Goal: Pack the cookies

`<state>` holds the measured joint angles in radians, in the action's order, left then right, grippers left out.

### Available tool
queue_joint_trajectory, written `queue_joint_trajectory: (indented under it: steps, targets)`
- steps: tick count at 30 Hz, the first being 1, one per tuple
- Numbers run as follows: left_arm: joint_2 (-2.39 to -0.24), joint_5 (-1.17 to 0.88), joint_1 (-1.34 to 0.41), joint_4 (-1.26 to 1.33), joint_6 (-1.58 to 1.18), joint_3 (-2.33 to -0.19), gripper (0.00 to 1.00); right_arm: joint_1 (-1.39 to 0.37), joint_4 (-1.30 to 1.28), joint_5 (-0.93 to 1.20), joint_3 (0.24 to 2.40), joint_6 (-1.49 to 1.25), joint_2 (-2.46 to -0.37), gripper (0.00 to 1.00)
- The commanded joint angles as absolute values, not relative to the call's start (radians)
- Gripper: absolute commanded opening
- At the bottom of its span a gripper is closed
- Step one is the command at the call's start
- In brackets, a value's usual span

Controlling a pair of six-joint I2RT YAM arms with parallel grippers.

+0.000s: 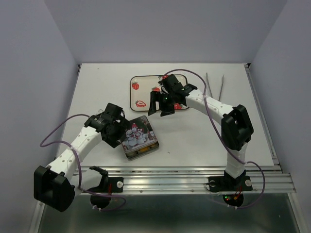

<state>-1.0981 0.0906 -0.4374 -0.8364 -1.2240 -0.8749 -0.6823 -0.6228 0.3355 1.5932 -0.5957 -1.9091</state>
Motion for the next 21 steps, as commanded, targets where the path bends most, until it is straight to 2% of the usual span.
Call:
queue_joint_trajectory:
  steps: [1, 13, 21]
  targets:
    - [-1.043, 0.058, -0.408, -0.662, -1.273, -0.809, 0.99, -0.686, -0.629, 0.345, 1.674, -0.543, -1.954, 0.83]
    - [-1.009, 0.087, -0.373, -0.669, -1.249, -0.758, 0.99, -0.686, -0.597, 0.39, 1.664, -0.506, -2.026, 0.83]
    - [-0.933, 0.106, -0.371, -0.847, -1.246, -0.859, 0.99, -0.686, -0.633, 0.336, 1.946, -0.449, -2.141, 0.83]
